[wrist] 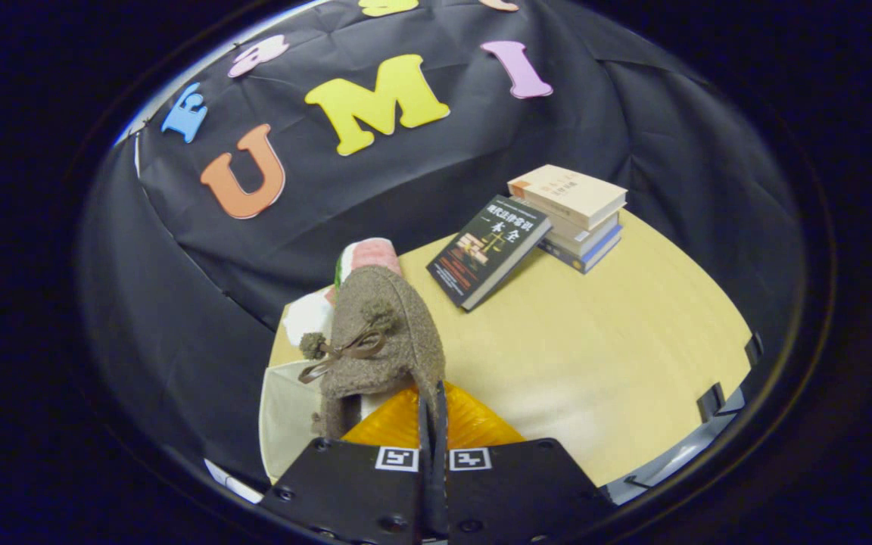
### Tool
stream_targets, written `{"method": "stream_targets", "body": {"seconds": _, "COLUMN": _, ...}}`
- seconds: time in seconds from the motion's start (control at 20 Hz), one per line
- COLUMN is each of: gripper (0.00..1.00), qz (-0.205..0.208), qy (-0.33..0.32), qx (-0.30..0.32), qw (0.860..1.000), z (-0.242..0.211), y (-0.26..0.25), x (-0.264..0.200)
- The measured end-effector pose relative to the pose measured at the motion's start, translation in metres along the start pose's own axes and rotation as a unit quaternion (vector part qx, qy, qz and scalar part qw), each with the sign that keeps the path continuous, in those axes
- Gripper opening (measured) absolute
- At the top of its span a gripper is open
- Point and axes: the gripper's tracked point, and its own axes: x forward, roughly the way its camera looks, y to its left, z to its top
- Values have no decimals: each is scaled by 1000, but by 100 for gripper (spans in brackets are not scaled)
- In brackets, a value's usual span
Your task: Open the storage box then place both shoes into the box .Put the left shoe in first, then the right shoe, with the right side of both shoes facing outward in a uniform manner.
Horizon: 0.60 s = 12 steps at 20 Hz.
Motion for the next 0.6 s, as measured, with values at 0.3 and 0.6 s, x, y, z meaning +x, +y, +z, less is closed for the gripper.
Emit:
{"method": "stream_targets", "body": {"seconds": 0.3, "gripper": 0, "qz": -8, "qy": 9, "qx": -23, "qw": 1000, "z": -54, "y": 90, "x": 18}}
{"method": "stream_targets", "body": {"seconds": 0.6, "gripper": 0, "qz": -59, "qy": 6, "qx": -77, "qw": 995, "z": -85, "y": 108, "x": 42}}
